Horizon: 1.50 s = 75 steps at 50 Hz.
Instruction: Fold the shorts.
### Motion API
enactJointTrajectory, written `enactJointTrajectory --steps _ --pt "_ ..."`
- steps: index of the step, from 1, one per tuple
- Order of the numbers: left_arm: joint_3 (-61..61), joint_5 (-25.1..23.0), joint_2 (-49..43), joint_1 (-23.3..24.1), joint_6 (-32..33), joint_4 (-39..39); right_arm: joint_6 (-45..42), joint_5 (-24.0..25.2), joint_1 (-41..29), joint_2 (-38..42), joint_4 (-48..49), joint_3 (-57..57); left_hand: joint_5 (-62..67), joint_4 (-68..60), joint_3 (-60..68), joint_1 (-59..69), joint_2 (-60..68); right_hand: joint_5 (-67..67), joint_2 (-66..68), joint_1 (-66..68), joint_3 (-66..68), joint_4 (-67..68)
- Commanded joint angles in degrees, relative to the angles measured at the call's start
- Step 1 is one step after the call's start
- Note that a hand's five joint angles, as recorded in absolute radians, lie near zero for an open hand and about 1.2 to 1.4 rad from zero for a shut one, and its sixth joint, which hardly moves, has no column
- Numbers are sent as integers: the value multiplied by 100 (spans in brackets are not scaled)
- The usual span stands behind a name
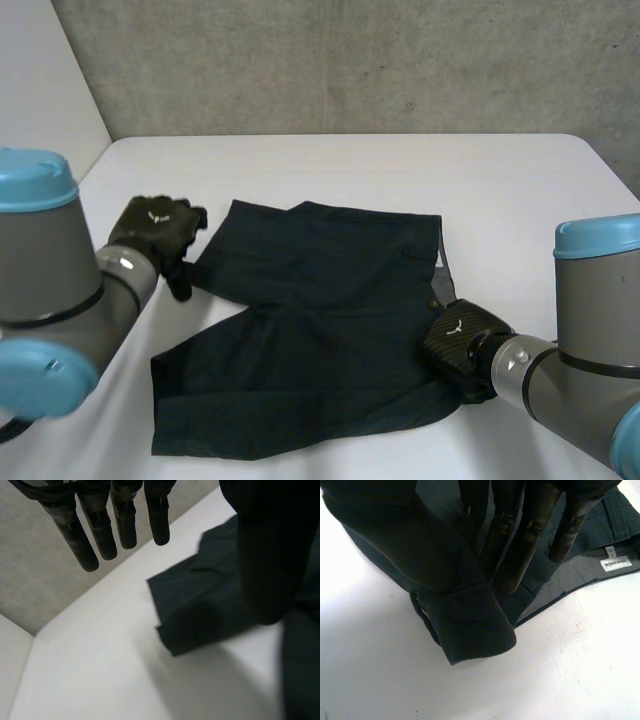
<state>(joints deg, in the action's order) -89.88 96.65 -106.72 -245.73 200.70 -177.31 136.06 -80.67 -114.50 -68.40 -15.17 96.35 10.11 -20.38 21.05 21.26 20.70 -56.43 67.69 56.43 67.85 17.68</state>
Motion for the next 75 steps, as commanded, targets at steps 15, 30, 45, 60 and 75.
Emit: enactJointTrajectory --steps 15,30,45,60,75 --pt "-1752 -278 1128 720 -725 1726 -9 -1 -11 -6 6 -2 272 -244 178 157 213 -1357 1231 2357 1215 6232" --pt "-1533 -208 1074 711 -742 1647 -9 -28 -11 11 14 -20 827 -800 733 712 769 -1357 1231 2357 1215 6232" --pt "-1980 -147 1980 1256 -1305 1691 0 -54 -11 11 76 15 1012 -985 918 897 954 -1357 1231 2357 1215 6232" --pt "-2490 108 1066 1229 -1305 971 211 -54 -11 -6 67 -2 2669 -2642 2575 2555 2611 -1357 1231 2357 1215 6232" --pt "-181 434 303 773 -708 -163 342 -186 -20 134 989 -1293 5989 -5962 5895 5874 5930 -1357 1231 2357 1215 6232"
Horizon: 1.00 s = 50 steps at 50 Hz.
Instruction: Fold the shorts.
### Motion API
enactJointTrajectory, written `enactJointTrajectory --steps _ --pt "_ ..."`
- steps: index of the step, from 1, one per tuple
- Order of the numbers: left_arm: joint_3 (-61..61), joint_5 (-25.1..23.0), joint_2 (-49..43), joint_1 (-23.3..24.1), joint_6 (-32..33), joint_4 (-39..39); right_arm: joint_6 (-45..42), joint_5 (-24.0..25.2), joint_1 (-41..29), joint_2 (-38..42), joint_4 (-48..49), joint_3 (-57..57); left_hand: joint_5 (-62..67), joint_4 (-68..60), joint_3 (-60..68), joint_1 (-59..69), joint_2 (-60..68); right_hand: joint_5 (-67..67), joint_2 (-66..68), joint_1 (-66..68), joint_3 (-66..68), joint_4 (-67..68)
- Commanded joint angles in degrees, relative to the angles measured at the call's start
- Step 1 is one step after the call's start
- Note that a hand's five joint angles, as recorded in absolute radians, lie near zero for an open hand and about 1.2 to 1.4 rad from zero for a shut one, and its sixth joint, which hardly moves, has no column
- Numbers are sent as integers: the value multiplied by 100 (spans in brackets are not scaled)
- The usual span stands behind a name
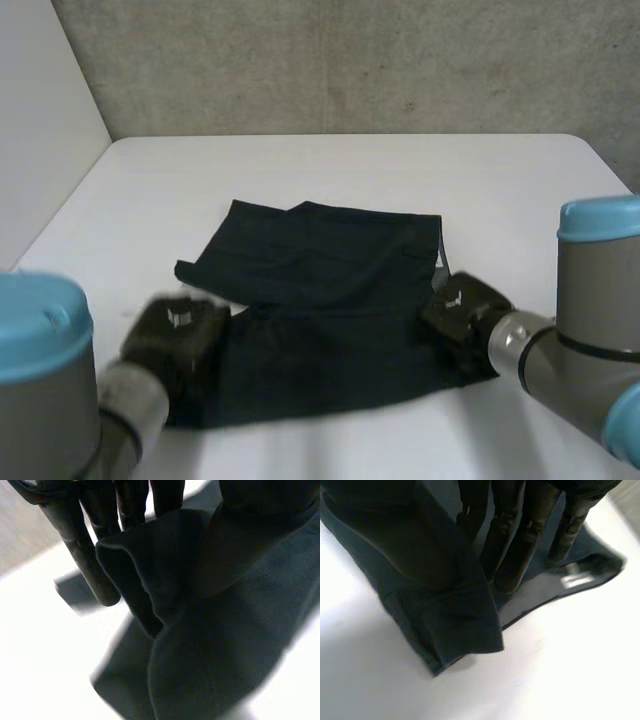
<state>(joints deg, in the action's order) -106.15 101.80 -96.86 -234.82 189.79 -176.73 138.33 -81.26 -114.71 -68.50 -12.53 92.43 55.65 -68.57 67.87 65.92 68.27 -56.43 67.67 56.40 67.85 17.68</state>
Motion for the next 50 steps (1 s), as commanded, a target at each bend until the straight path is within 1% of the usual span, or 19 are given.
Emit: enactJointTrajectory --steps 1,6,11,15,20,22,23,24,25,26,27,28,30,34,36,39,43,47,50 --pt "1918 -108 -1068 -371 496 -221 124 -179 1 291 952 -1198 1435 -1143 1213 1408 1173 -1357 1233 2360 1215 6232" --pt "3362 -117 -2204 -573 682 -213 90 -294 -7 933 1437 -2043 1435 -1143 1213 1408 1173 -1357 1233 2360 1215 6232" --pt "5117 -91 -3713 -661 761 -283 -33 -294 1 1977 1797 -2982 1435 -1143 1213 1408 1173 -1357 1233 2360 1215 6232" --pt "6278 -91 -4663 -731 892 -414 -261 -285 -7 2751 2218 -3616 1435 -1143 1213 1408 1173 -1357 1233 2360 1215 6232" --pt "7125 -117 -5474 -916 1182 -748 -350 -153 10 3403 3036 -4057 1435 -1143 1213 1408 1173 -1357 1233 2360 1215 6232" --pt "7345 -117 -5738 -916 1262 -1055 -298 -13 10 3764 3615 -4250 719 -427 497 692 457 -1357 1233 2360 1215 6232" --pt "7372 -117 -5791 -916 1279 -1161 -289 31 10 3834 3739 -4286 148 144 -75 121 -115 -1113 989 2116 971 5988" --pt "7389 -143 -5835 -907 1288 -1379 -280 127 10 3939 3975 -4338 -1789 2081 -2012 -1817 -2052 2520 -2644 -1516 -2662 2355" --pt "7381 -152 -5836 -907 1288 -1468 -280 180 10 3967 4039 -4339 -2941 3233 -3164 -2968 -3204 4155 -4279 -3151 -4297 720" --pt "7381 -152 -5836 -899 1288 -1548 -271 207 10 3976 4074 -4347 -4102 4394 -4324 -4129 -4364 5237 -5361 -4234 -5379 -362" --pt "7363 -135 -5827 -872 1271 -1627 -236 216 10 3984 4074 -4382 -5246 5538 -5468 -5273 -5508 5643 -5767 -4640 -5785 -768" --pt "7346 -126 -5818 -855 1245 -1645 -201 207 10 3967 4074 -4383 -5557 5849 -5780 -5584 -5820 5643 -5767 -4640 -5785 -768" --pt "7267 -126 -5775 -820 1227 -1628 -70 155 10 3871 4039 -4339 -5543 5835 -5766 -5571 -5806 5643 -5767 -4640 -5785 -768" --pt "6714 -143 -5205 -802 1218 -1610 711 -161 54 3029 3671 -3909 -5560 5852 -5783 -5587 -5823 5643 -5767 -4640 -5785 -768" --pt "6153 -143 -4678 -837 1218 -1601 1423 -267 72 2387 3145 -3514 -5560 5852 -5783 -5587 -5823 5643 -5767 -4640 -5785 -768" --pt "5162 -266 -4002 -863 1209 -1601 2230 -102 80 1737 2286 -3049 -5543 5835 -5766 -5571 -5806 5643 -5767 -4640 -5785 -768" --pt "3897 -669 -3237 -881 1131 -1601 2803 285 124 1279 1257 -2600 -5543 5835 -5766 -5571 -5806 5607 -5730 -4603 -5749 -731" --pt "2893 -942 -2700 -907 1007 -1610 2884 427 361 1110 647 -2090 -5543 5835 -5766 -5571 -5806 3956 -4079 -2952 -4098 920" --pt "2295 -1022 -2375 -968 858 -1610 2858 392 423 1136 646 -1765 -5543 5835 -5766 -5571 -5806 3618 -3741 -2614 -3759 1258"
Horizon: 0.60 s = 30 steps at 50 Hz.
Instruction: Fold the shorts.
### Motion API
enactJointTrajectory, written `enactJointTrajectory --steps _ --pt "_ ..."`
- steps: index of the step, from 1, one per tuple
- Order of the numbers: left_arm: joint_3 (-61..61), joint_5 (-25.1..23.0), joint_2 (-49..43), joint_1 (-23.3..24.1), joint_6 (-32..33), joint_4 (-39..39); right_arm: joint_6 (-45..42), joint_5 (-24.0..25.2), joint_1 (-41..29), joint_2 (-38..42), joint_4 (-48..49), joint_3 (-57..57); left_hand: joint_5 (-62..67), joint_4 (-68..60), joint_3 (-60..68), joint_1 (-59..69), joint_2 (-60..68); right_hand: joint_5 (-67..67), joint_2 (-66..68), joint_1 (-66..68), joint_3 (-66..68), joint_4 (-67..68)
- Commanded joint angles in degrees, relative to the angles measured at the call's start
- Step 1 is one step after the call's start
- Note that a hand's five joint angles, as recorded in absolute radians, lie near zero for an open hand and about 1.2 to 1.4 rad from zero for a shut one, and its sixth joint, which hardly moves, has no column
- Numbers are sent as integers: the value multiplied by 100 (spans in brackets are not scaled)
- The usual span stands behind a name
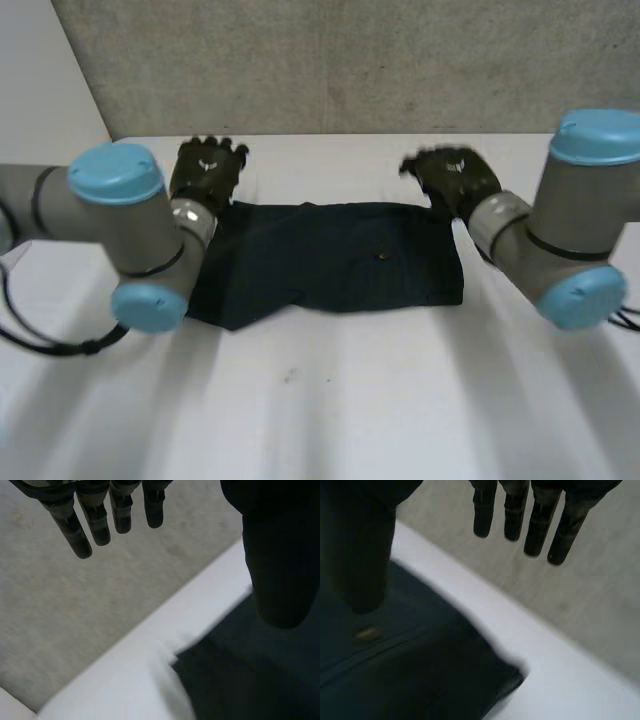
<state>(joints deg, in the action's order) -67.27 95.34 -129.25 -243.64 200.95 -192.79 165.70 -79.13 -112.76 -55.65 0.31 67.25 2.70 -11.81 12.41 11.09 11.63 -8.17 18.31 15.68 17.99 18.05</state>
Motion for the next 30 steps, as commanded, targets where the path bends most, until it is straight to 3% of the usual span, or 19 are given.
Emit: enactJointTrajectory --steps 1,11,15,19,25,30 --pt "-1709 -376 936 -104 -310 -4 120 179 237 -113 -603 815 -249 160 -219 -87 -141 -1326 1313 1576 1345 1339" --pt "-2598 -402 1297 -157 -636 -74 -275 -137 254 467 258 1062 -249 160 -219 -87 -141 -1831 1818 2081 1850 1844" --pt "-2677 -402 1297 -184 -636 -74 -538 -348 263 713 513 1001 -249 160 -219 -87 -141 -2705 2691 2954 2724 2718" --pt "-2686 -393 1297 -228 -636 -74 -662 -488 281 854 715 957 -249 160 -219 -87 -141 -6174 6160 6423 6192 6186" --pt "-2695 -385 1429 -245 -636 -65 -609 -595 491 425 813 1176 -249 160 -219 -87 -141 -6183 6169 6432 6201 6195" --pt "-2826 -402 1736 -245 -645 -57 -802 -586 790 -445 646 1474 -249 160 -219 -87 -141 -6183 6169 6432 6201 6195"
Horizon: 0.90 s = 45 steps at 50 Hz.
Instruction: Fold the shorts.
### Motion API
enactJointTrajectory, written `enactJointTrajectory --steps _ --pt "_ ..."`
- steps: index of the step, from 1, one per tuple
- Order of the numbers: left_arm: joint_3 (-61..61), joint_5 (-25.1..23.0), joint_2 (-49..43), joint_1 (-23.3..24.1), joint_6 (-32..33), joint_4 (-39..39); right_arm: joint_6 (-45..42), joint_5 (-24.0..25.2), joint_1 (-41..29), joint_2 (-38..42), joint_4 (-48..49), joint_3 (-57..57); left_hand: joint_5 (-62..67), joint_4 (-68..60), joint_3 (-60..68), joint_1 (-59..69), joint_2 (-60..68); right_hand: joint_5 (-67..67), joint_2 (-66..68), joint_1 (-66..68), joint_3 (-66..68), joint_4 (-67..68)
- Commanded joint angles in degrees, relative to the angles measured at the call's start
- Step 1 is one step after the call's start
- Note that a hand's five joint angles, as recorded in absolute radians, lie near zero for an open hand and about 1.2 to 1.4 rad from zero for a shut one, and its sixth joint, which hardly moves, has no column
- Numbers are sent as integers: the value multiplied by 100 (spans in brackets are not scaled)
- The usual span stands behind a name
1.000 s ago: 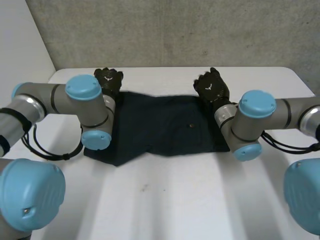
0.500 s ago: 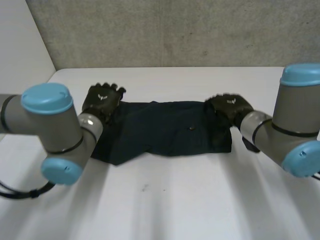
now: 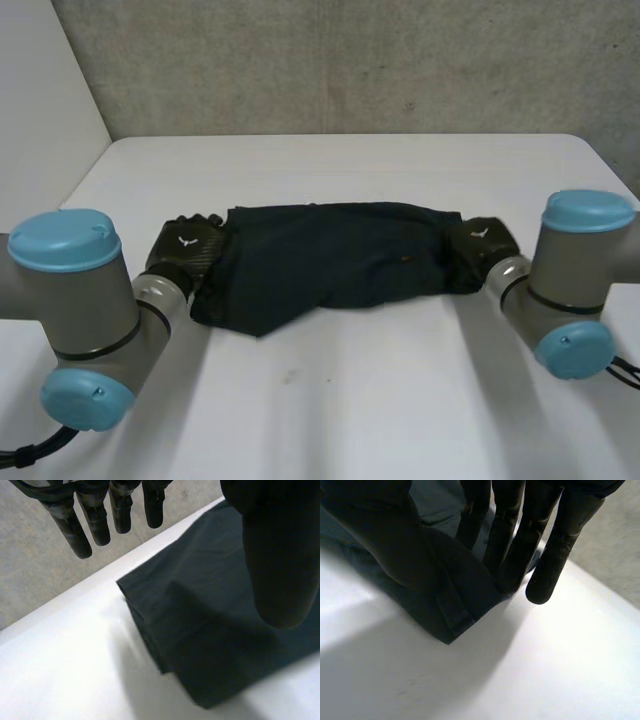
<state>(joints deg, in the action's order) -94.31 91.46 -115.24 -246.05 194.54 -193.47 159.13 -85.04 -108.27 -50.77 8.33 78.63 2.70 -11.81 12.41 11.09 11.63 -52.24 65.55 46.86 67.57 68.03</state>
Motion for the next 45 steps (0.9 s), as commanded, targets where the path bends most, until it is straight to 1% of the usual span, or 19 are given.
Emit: enactJointTrajectory --steps 1,4,8,9,12,13,16,24,25,28,29,32,35,36,37,39,40,43,45 --pt "-149 -14 388 -4 -4 3 -215 5 403 -995 -209 363 -249 160 -219 -88 -141 -1776 1445 3314 1243 1197" --pt "-228 -14 581 -13 -4 11 -785 5 649 -1049 -542 319 -265 176 -236 -104 -158 -1776 1445 3314 1243 1197" --pt "-325 -23 757 -13 -4 11 -1971 22 869 -1137 -842 179 -270 181 -241 -109 -163 -1776 1445 3314 1243 1197" --pt "-343 -14 801 -13 -4 11 -2469 -12 869 -1145 -886 74 -270 181 -241 -109 -163 -1776 1445 3314 1243 1197" --pt "-343 -14 846 -4 -4 3 -3044 13 686 -1119 -877 -93 -270 181 -241 -109 -163 -1776 1445 3314 1243 1197" --pt "-317 -5 854 -4 -12 3 -3237 74 398 -1128 -868 -216 -270 181 -241 -109 -163 -1776 1445 3314 1243 1197" --pt "-246 4 854 4 -56 -6 -3274 250 -70 -1093 -860 -524 -270 181 -241 -109 -163 -1776 1445 3314 1243 1197" --pt "219 21 846 49 -513 -6 -3327 1620 -1450 -399 -842 -999 -249 160 -219 -88 -141 -1776 1445 3314 1243 1197" --pt "307 21 846 40 -618 -6 -3327 1961 -1660 -242 -825 -1034 -249 160 -219 -88 -141 -1776 1445 3314 1243 1197" --pt "448 30 793 40 -716 -6 -3292 2420 -1829 49 -754 -1052 -249 160 -219 -88 -141 -1776 1445 3314 1243 1197" --pt "544 39 767 40 -742 -6 -3248 2674 -1838 180 -719 -1061 -232 143 -202 -71 -125 -1776 1445 3314 1243 1197" --pt "676 56 758 31 -742 3 -3195 2905 -1864 243 -675 -1113 -215 126 -186 -54 -108 -1776 1445 3314 1243 1197" --pt "878 48 661 13 -751 -6 -2818 2897 -1829 243 -657 -1254 -215 126 -185 -54 -108 2461 -2792 -923 -2994 -3040" --pt "948 48 618 5 -751 3 -2373 2844 -1812 208 -657 -1315 -215 126 -185 -54 -108 4505 -4837 -2968 -5038 -5085" --pt "1071 56 539 22 -751 3 -2090 2809 -1785 165 -657 -1342 -215 126 -185 -54 -108 5224 -5555 -3686 -5757 -5803" --pt "1195 56 450 40 -751 3 -1467 2712 -1706 16 -649 -1342 -198 109 -169 -37 -91 5224 -5555 -3686 -5757 -5803" --pt "1334 56 363 48 -751 11 -846 2590 -1584 -238 -640 -1325 -148 59 -119 13 -41 5224 -5555 -3686 -5757 -5803" --pt "1555 65 196 92 -751 46 -25 2265 -1329 -661 -596 -1289 -114 25 -85 47 -7 5224 -5555 -3686 -5757 -5803" --pt "1722 74 55 232 -751 64 653 1633 -1030 -820 -517 -1281 -114 25 -85 47 -7 5224 -5555 -3686 -5757 -5803"
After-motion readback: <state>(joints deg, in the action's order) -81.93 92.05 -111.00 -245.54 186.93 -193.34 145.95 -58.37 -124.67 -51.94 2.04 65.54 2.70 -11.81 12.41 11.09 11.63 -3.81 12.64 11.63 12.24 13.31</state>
